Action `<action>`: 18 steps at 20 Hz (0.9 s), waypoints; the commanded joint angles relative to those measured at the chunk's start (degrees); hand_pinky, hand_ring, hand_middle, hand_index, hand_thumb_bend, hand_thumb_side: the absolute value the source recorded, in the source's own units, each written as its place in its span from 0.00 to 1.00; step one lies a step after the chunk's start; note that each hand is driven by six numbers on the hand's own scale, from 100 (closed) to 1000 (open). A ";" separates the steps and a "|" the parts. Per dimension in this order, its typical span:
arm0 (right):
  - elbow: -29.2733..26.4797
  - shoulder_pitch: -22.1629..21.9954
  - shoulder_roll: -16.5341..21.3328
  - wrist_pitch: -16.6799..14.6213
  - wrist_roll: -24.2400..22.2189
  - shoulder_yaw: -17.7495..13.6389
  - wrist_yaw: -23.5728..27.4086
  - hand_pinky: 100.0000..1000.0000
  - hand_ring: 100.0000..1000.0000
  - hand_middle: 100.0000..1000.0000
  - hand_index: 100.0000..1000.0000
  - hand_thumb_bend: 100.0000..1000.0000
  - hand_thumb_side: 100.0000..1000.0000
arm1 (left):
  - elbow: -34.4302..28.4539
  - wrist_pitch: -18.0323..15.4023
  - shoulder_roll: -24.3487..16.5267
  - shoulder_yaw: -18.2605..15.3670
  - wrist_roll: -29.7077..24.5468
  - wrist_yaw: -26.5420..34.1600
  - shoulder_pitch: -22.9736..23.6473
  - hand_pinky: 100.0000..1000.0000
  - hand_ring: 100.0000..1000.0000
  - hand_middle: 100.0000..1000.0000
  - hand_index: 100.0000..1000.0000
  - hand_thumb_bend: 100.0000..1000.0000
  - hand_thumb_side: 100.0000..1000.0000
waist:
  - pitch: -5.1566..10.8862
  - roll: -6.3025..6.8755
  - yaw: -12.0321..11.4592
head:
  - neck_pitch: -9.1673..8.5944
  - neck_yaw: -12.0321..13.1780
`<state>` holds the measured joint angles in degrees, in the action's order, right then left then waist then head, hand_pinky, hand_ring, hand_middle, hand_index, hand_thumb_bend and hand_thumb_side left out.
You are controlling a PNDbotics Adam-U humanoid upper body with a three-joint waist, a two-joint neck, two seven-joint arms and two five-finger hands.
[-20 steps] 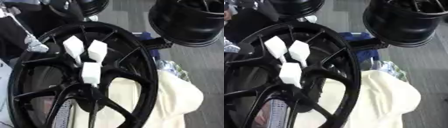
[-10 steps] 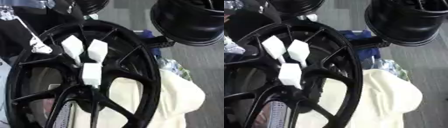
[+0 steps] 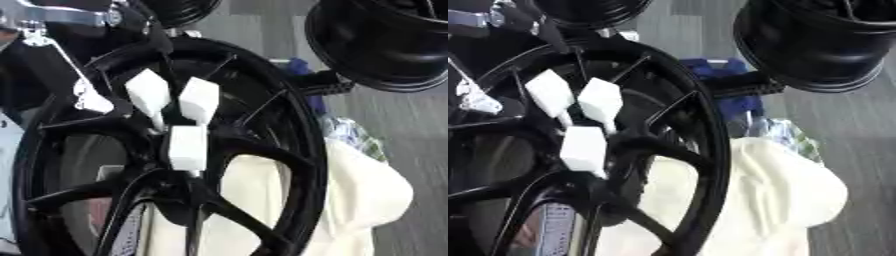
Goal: Pull the pin out of the wheel hub.
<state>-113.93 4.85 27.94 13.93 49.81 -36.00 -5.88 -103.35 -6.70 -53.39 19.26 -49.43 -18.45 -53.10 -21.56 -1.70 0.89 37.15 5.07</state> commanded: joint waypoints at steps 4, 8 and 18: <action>-0.67 0.26 0.81 1.79 2.15 -0.64 0.67 0.36 0.57 0.61 0.78 0.32 0.20 | 2.64 0.64 0.19 0.19 0.80 -0.89 -1.37 0.83 0.81 0.75 0.87 0.38 0.27 | 0.83 -0.07 0.35 | -1.07 0.43; -0.67 0.25 0.58 1.69 2.15 -0.66 0.91 0.36 0.57 0.61 0.78 0.32 0.20 | 4.18 0.46 0.76 0.51 0.89 -2.52 -1.36 0.83 0.81 0.75 0.86 0.38 0.28 | 0.70 -0.11 0.55 | -1.19 0.62; -0.67 0.34 0.14 1.52 2.15 -0.85 1.22 0.36 0.57 0.61 0.78 0.32 0.20 | 7.35 -0.45 1.74 1.03 0.01 -3.93 -1.29 0.83 0.79 0.72 0.84 0.37 0.27 | 0.45 -0.19 0.96 | -1.53 0.96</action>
<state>-113.93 5.00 26.97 13.71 50.03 -36.03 -4.83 -95.97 -6.95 -50.80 20.66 -49.27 -22.00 -53.46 -22.01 -1.86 1.72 36.41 5.88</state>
